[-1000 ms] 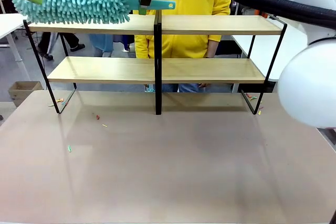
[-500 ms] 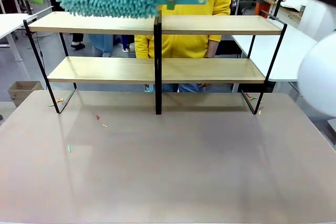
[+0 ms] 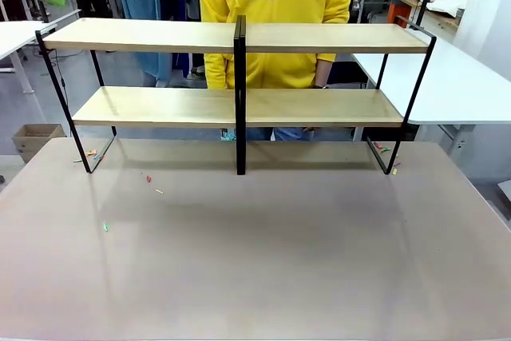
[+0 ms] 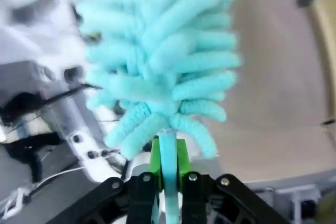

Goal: Clean the shelves.
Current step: Clean another randomly selected level of the Shelf with the Duster.

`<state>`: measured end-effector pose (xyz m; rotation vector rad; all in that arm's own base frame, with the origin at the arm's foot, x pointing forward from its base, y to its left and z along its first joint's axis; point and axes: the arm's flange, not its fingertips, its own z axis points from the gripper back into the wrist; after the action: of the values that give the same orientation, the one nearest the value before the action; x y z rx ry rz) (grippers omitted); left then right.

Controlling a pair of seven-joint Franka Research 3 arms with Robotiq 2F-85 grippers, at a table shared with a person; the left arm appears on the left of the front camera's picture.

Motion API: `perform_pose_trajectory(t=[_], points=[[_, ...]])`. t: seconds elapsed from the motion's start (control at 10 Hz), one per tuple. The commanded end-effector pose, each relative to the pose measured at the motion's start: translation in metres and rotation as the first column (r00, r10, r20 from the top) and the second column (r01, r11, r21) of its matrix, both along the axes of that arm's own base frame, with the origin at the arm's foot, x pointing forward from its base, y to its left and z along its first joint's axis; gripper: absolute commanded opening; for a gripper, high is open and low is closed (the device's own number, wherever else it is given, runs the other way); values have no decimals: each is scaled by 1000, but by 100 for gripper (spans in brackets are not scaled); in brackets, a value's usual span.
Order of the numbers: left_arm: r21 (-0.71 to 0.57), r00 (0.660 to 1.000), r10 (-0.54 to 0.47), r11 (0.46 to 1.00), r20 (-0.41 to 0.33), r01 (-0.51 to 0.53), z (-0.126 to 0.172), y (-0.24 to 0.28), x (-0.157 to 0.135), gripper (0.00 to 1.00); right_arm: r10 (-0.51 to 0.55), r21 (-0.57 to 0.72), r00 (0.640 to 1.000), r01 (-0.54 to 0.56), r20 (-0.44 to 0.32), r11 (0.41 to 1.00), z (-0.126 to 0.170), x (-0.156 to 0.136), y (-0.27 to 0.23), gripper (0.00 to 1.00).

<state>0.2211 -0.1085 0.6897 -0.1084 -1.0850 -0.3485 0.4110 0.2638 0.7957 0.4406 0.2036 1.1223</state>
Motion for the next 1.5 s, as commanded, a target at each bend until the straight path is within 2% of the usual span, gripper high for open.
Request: perform_pose_trajectory(t=[0.0,0.1,0.2,0.4,0.5,0.6,0.8,0.9,1.0,1.1,1.2,1.3,1.4], points=[[-4,1000,-4,1000,-2,4,-1,1,0,100,-85,55,972,99,-220,994,-134,-84,-80,12],[-4,1000,-4,1000,-2,4,-1,1,0,100,-97,64,952,120,-289,991,-154,-94,-92,12],[-4,1000,-4,1000,-2,4,-1,1,0,100,-121,63,941,148,-317,987,-170,-105,-101,12],[-4,1000,-4,1000,-2,4,-1,1,0,100,-270,39,934,286,-234,957,-182,-104,-96,12],[-4,1000,-4,1000,-2,4,-1,1,0,100,-407,-55,903,403,-139,914,-185,-83,-72,12],[-4,1000,-4,1000,-2,4,-1,1,0,100,-192,26,931,211,-309,977,-106,-38,-108,12],[-4,1000,-4,1000,-2,4,-1,1,0,100,-192,26,931,211,-309,977,-106,-38,-108,12],[-4,1000,-4,1000,-2,4,-1,1,0,100,-255,-2,932,263,-259,965,-138,-56,-102,12],[-4,1000,-4,1000,-2,4,-1,1,0,100,-234,129,946,267,-223,955,-126,-41,-110,12],[-4,1000,-4,1000,-2,4,-1,1,0,100,-265,173,943,300,-202,938,-119,-46,-143,12],[-4,1000,-4,1000,-2,4,-1,1,0,100,-289,194,934,330,-211,924,-116,-61,-180,12],[-4,1000,-4,1000,-2,4,-1,1,0,100,-315,263,923,368,-222,892,-111,-86,-225,12],[-4,1000,-4,1000,-2,4,-1,1,0,100,-351,359,912,407,-212,840,-107,-122,-274,12]])
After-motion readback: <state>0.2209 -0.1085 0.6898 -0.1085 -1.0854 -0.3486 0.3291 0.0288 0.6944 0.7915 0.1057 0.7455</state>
